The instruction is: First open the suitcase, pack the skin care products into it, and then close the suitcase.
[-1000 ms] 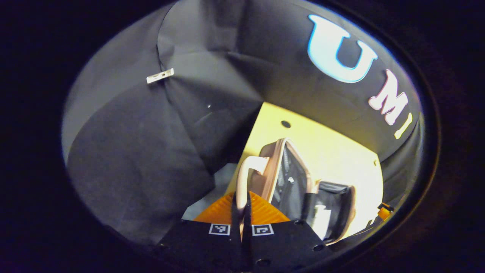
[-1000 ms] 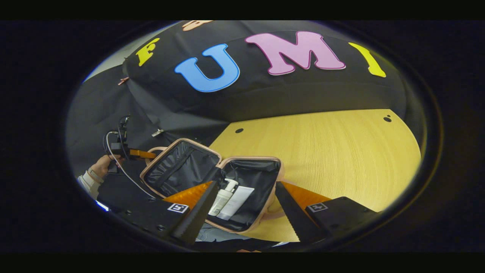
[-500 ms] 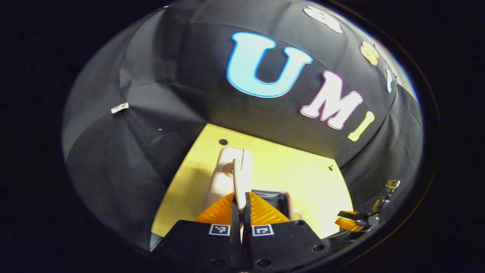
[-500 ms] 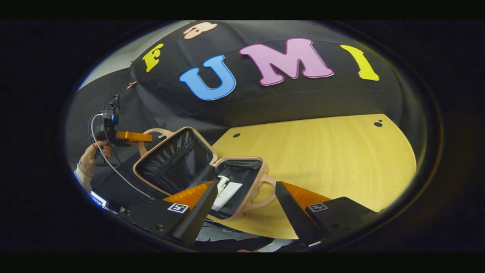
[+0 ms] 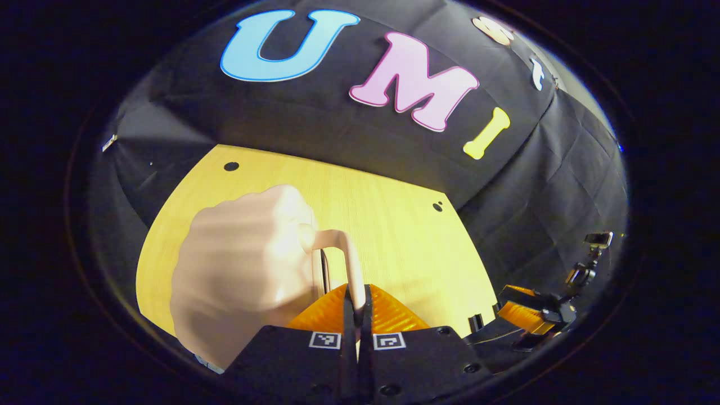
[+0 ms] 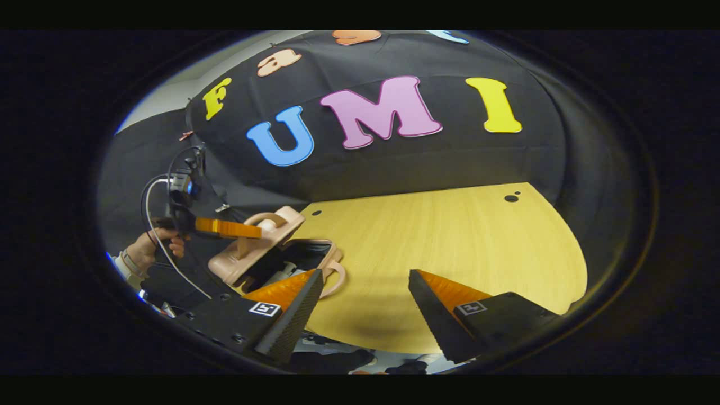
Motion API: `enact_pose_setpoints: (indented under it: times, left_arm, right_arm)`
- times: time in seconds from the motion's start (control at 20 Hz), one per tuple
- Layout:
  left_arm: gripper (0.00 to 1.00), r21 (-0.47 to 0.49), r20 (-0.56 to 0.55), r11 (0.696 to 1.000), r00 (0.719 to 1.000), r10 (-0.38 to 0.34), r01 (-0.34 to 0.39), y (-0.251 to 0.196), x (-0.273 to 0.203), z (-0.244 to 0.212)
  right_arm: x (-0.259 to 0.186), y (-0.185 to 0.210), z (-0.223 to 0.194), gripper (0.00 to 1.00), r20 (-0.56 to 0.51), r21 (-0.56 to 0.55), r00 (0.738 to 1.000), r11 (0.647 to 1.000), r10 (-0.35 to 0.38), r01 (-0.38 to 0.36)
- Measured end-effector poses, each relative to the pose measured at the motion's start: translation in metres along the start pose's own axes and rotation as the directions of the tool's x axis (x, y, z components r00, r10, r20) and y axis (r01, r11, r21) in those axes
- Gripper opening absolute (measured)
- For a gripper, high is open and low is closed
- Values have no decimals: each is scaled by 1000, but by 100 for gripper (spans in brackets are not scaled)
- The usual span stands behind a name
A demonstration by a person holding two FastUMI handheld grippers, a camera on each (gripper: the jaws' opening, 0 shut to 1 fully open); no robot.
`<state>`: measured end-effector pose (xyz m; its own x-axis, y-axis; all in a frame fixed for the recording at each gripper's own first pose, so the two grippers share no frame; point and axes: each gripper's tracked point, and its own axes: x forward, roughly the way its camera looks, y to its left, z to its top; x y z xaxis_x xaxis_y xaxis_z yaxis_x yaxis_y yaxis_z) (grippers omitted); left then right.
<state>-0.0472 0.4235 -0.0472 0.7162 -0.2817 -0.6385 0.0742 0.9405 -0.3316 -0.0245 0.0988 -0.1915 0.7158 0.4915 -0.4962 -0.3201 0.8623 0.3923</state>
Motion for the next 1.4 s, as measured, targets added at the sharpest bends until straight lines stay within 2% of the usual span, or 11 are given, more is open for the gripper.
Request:
enact_pose_setpoints:
  times: [0.25, 0.5, 0.6, 0.65, 0.7, 0.8, 0.85, 0.9, 0.95, 1.2, 1.4]
  left_arm:
    - [6, 0, -132, 1000, 991, 23, -24, -8, 44, -47]
    - [11, 73, -170, 994, 981, 88, -76, -16, 77, -73]
    - [19, 88, -173, 991, 978, 114, -100, -18, 82, -76]
    - [29, 87, -158, 988, 978, 138, -126, -17, 85, -70]
    - [41, 84, -138, 986, 979, 152, -142, -19, 86, -64]
    - [51, 89, -67, 984, 985, 159, -153, -31, 82, -46]
    - [71, 102, -20, 980, 985, 173, -170, -36, 78, -35]
    - [80, 123, 22, 973, 981, 194, -195, -41, 74, -26]
    - [98, 145, 70, 966, 976, 206, -215, -48, 64, -16]
    - [97, 248, 329, 941, 934, 140, -229, -109, 16, 43]
    - [96, 302, 523, 924, 851, 44, -234, -155, -40, 94]
  right_arm:
    - [-28, -40, 1, 97, 9, -1, 1000, 1000, -28, 28]
    - [-52, -77, 5, 96, 31, -66, 998, 996, -49, 51]
    - [-56, -85, 5, 96, 30, -72, 999, 996, -43, 45]
    - [-57, -87, 4, 97, 29, -78, 999, 996, -39, 41]
    - [-58, -90, 5, 96, 31, -85, 999, 996, -35, 37]
    - [-57, -93, 5, 97, 31, -107, 999, 994, -22, 25]
    - [-55, -94, 4, 97, 31, -118, 999, 993, -14, 18]
    - [-52, -94, 4, 97, 29, -125, 1000, 992, -9, 12]
    - [-50, -92, 5, 97, 30, -129, 1000, 992, -1, 4]
    - [-33, -80, 39, 97, 98, -200, 995, 980, 3, 17]
    - [-30, -59, 93, 97, 224, -200, 974, 976, -41, 87]
